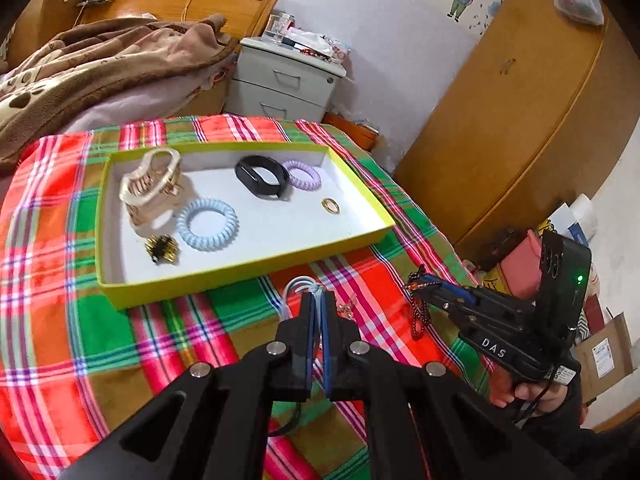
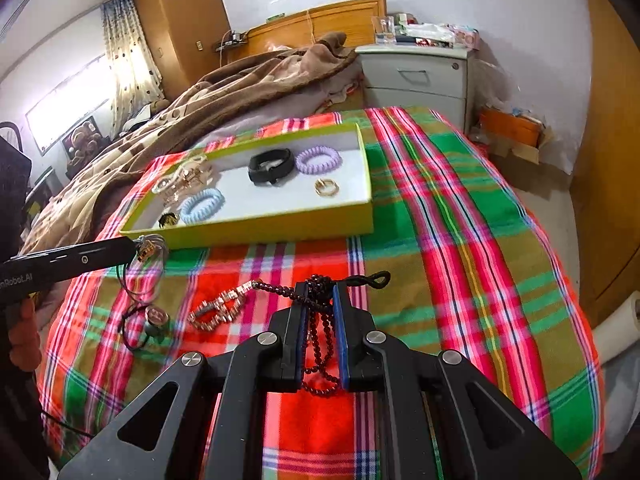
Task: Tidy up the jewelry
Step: 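Carry both bracelets into the tray and open both tools to release them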
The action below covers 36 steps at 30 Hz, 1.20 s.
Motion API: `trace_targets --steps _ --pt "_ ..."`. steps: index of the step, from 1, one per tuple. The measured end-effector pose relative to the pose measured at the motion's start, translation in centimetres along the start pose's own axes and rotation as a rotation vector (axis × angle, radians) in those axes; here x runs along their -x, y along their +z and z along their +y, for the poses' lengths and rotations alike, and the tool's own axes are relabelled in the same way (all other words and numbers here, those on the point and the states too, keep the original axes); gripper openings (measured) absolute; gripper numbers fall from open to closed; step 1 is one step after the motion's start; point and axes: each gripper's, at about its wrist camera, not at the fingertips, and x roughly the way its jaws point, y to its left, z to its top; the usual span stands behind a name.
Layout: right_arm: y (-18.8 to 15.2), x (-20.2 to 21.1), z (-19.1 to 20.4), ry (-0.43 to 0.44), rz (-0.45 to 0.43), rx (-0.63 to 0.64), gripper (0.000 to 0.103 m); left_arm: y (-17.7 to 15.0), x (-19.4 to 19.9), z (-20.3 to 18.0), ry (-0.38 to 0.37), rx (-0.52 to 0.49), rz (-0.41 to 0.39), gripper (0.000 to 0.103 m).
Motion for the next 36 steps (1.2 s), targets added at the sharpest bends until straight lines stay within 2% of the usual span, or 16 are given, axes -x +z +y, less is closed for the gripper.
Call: trace_targets --steps 16,25,36 --pt "6.3 -1.9 3.2 0.047 -0.033 0.083 0.013 4.1 2.3 4.5 0.091 0.022 -0.066 0.003" --pt "8.5 -5.0 3.3 0.088 0.009 0.068 0.013 7.6 0.0 5.2 0.073 0.002 -0.057 0.003" --pt "11.4 -4.8 2.8 0.124 -0.043 0.057 0.012 11.1 -3.3 5.3 0.049 0.004 -0.039 0.003"
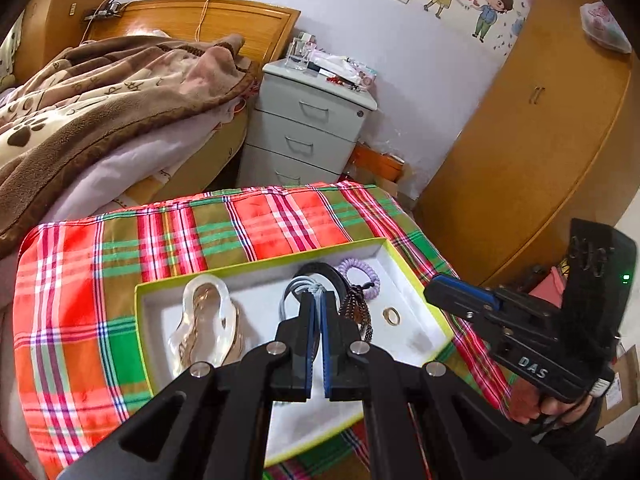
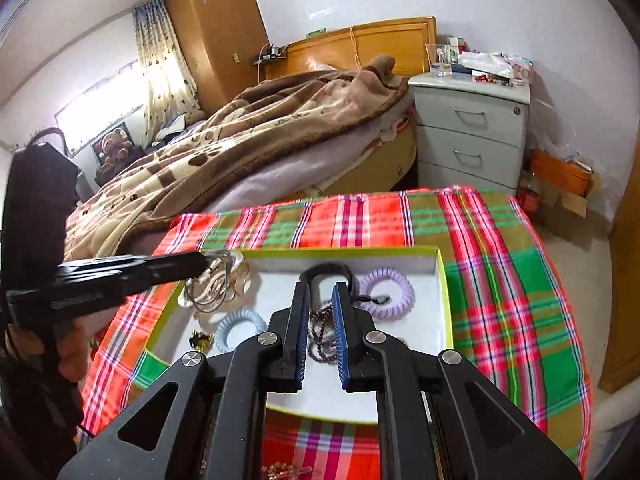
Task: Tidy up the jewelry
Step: 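Carry both bracelets into the tray and open both tools to release them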
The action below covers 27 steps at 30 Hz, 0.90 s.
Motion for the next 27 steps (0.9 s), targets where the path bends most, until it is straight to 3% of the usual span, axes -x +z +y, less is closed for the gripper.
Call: trace_targets --steps 12,27 --pt "-1.0 -2.5 -1.2 -0.007 0.063 -0.017 0.012 -0.5 -4.4 0.4 0.039 0.002 0.098 0.003" --pt "-2.0 -5.5 -2.0 -0.029 0.139 0.003 0.013 -1.2 -7.3 0.9 0.079 0.016 0.158 0.004"
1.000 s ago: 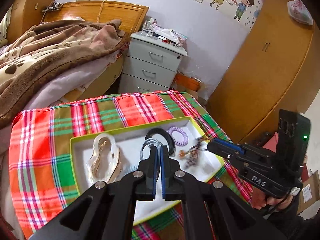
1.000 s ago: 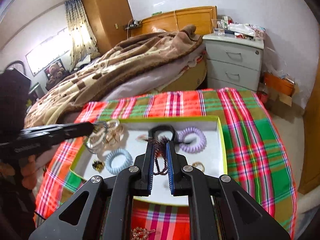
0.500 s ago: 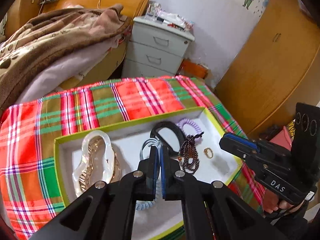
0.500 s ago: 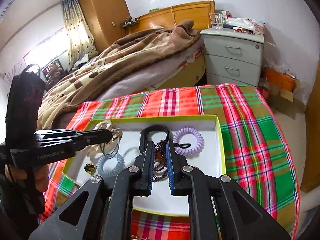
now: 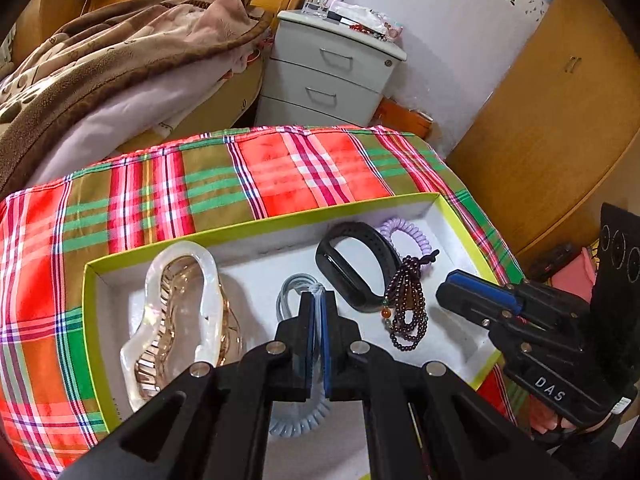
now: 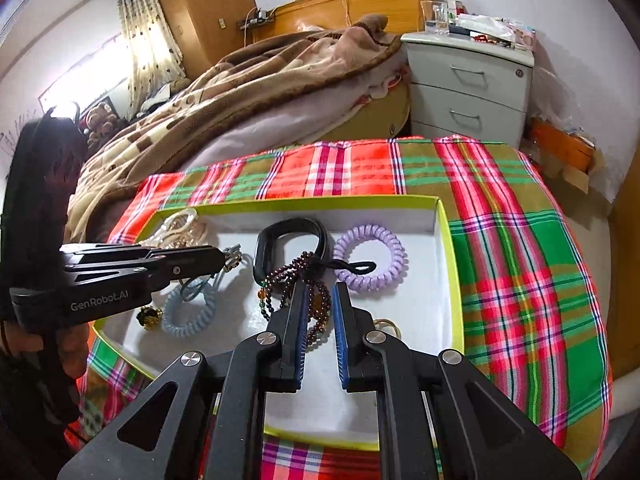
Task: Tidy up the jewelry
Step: 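Carry both bracelets into the tray and open both tools to release them, then grasp the gold pendant with the right tool and lift it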
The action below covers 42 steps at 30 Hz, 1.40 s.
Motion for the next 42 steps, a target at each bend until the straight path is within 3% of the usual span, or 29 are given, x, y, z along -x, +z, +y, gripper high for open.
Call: trace_targets --steps 7,11,16,21,26,30,42 --pt "-0.2 -1.1 0.0 -0.006 0.023 0.008 0.017 -0.1 -0.7 0.0 0.0 0.007 0.02 0.006" --pt "-0.3 -1.1 -0.1 -0.01 0.023 0.001 0.018 0.0 -0.7 -0.6 0.023 -0.024 0.013 0.02" --pt "-0.3 -1.0 -0.2 -0.015 0.018 -0.001 0.018 0.1 -0.9 -0.9 0.033 -0.031 0.013 0.022" --pt "-0.3 -0.8 -0.1 -0.02 0.015 0.0 0.018 -0.2 -0.7 -1.4 0.042 -0.051 0.012 0.038" --pt "-0.5 -0.3 0.0 -0.027 0.009 -0.002 0.02 -0.6 -0.1 -1.8 0.047 -0.054 -0.002 0.042" --pt "-0.6 0.1 0.2 -0.027 0.002 -0.001 0.037 -1.1 1.0 -2.0 0.042 -0.052 -0.018 0.045" --pt "-1.7 2.2 1.5 -0.023 -0.021 -0.002 0.037 -3.2 4.3 -2.9 0.085 -0.045 -0.056 0.045"
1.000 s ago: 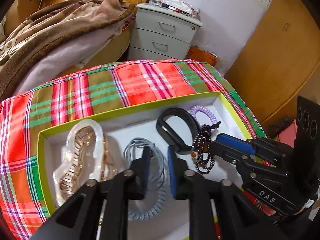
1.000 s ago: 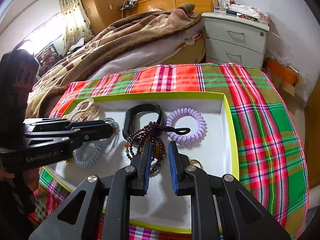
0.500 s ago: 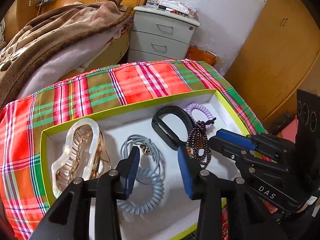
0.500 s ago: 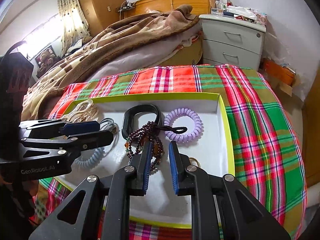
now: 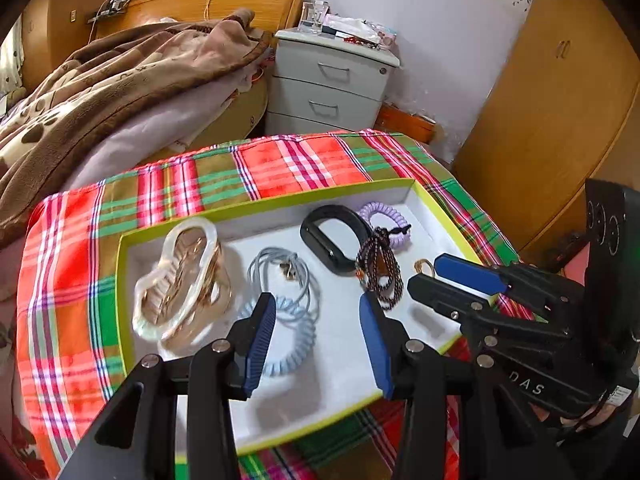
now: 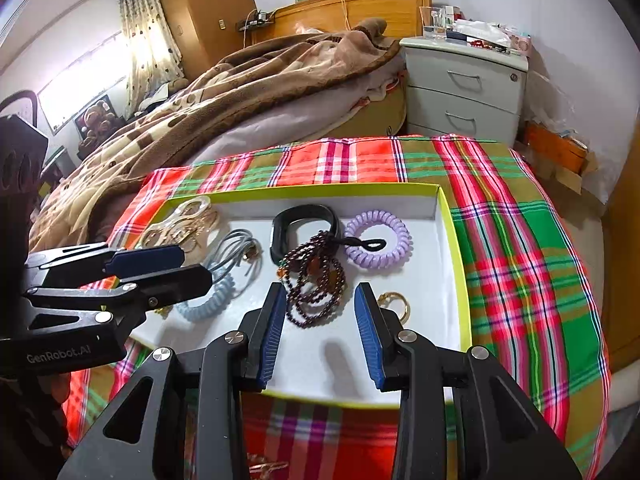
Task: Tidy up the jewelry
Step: 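Grasp the gold pendant with the right tool and lift it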
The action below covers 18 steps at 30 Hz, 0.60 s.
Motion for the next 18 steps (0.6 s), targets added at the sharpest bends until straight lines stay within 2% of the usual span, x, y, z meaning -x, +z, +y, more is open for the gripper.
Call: trace_targets --steps 9,18 --pt "-1.3 2.2 1.0 0.01 -0.024 -0.001 0.037 -2.3 3.0 -0.5 0.037 -0.002 -0.034 0.045" --pt "-3.9 3.7 1.4 0.015 -0.008 -0.008 0.037 -5.5 5.9 0.5 0.036 0.054 -0.062 0.045"
